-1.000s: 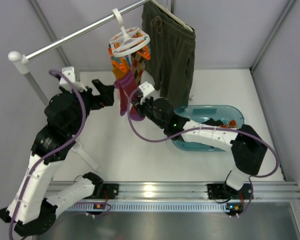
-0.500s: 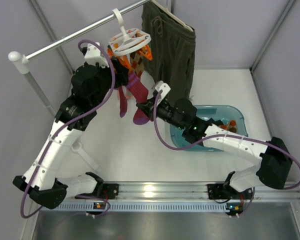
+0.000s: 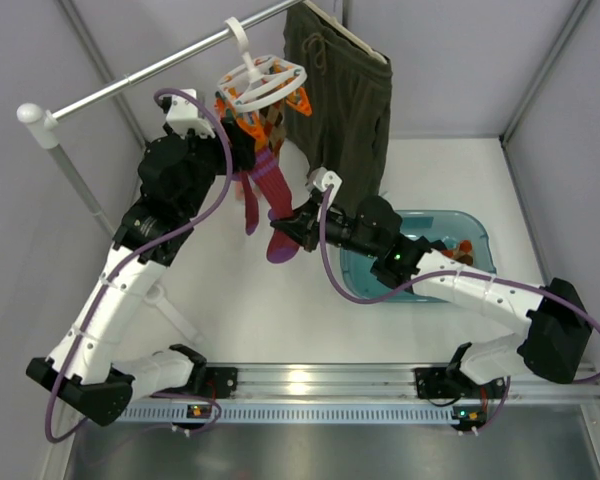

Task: Remove the socks clipped to the hanger

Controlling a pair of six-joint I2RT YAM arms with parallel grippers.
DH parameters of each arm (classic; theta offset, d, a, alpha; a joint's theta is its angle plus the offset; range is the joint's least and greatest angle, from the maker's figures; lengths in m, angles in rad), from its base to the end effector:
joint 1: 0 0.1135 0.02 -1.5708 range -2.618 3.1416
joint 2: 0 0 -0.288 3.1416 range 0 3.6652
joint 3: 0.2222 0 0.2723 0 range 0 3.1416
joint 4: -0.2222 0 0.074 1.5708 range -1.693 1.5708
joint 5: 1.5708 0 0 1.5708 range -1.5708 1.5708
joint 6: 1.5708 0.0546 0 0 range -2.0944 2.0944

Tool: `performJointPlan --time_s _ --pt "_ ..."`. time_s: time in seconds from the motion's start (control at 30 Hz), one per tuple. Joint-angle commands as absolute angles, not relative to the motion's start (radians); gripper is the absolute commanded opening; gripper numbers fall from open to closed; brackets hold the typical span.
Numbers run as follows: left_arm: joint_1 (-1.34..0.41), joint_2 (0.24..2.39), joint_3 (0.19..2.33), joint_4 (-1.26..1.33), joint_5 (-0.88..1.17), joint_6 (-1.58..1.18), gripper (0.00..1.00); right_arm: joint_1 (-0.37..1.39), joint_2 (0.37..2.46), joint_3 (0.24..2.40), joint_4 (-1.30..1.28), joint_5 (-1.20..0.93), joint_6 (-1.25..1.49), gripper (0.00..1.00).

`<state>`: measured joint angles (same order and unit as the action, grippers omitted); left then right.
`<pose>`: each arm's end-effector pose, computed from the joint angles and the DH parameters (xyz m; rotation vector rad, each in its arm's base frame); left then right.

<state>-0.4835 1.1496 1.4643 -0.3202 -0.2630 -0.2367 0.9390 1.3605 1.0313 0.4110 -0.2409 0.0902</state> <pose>0.2394 -0.1097 0.5149 -0.0117 1.5873 -0.3567 0.2005 0.2960 0.3765 -0.8304 1.3393 0.9992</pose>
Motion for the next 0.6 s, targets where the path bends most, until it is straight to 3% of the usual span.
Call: performJointPlan --time_s 0.0,0.37,0.53,0.57 --pt "-0.448 1.14 1.447 -0.175 -0.175 -0.245 0.79 0.928 1.324 1.028 0.422 -0.345 0.1 0.02" --pt "-0.417 1.23 1.529 -0.071 -0.029 -0.262 0.59 0.928 1.359 1.035 0.413 -0.385 0.101 0.02" --pt "-0.417 1.256 1.557 -0.071 -0.043 -0.255 0.33 0.928 1.373 1.039 0.411 -0.402 0.1 0.01" --pt "-0.417 1.258 1.557 -0.071 -0.051 -0.253 0.23 0.928 1.377 1.039 0.408 -0.406 0.097 0.01"
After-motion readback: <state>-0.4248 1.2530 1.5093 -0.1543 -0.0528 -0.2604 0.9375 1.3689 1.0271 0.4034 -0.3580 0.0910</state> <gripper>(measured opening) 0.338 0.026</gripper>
